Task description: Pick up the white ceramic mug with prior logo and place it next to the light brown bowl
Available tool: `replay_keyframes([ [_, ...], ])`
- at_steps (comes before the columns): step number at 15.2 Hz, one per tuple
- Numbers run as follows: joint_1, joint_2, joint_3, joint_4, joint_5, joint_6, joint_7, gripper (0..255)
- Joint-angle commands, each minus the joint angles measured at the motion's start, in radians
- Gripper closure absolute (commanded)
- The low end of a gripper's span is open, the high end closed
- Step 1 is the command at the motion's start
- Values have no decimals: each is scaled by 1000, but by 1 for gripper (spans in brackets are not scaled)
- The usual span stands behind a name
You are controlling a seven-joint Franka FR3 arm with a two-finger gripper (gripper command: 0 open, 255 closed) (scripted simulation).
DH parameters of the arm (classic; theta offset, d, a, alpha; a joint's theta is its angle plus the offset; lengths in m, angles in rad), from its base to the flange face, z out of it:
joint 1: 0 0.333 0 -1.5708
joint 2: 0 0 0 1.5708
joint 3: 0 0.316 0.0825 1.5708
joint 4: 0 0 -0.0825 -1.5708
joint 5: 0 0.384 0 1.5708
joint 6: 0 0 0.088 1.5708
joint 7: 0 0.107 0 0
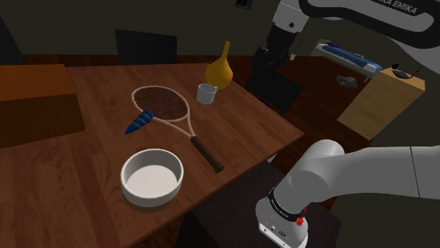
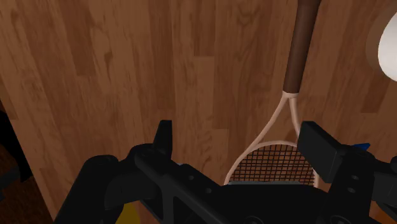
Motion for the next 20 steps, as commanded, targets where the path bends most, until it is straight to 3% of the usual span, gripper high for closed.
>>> replay_keyframes([
  [1, 0, 0, 0, 0, 0, 0, 0, 0],
  [10, 0, 268, -45, 5, -13, 266, -22, 0],
  [20, 3, 626, -87, 142, 9, 490, -60, 0],
])
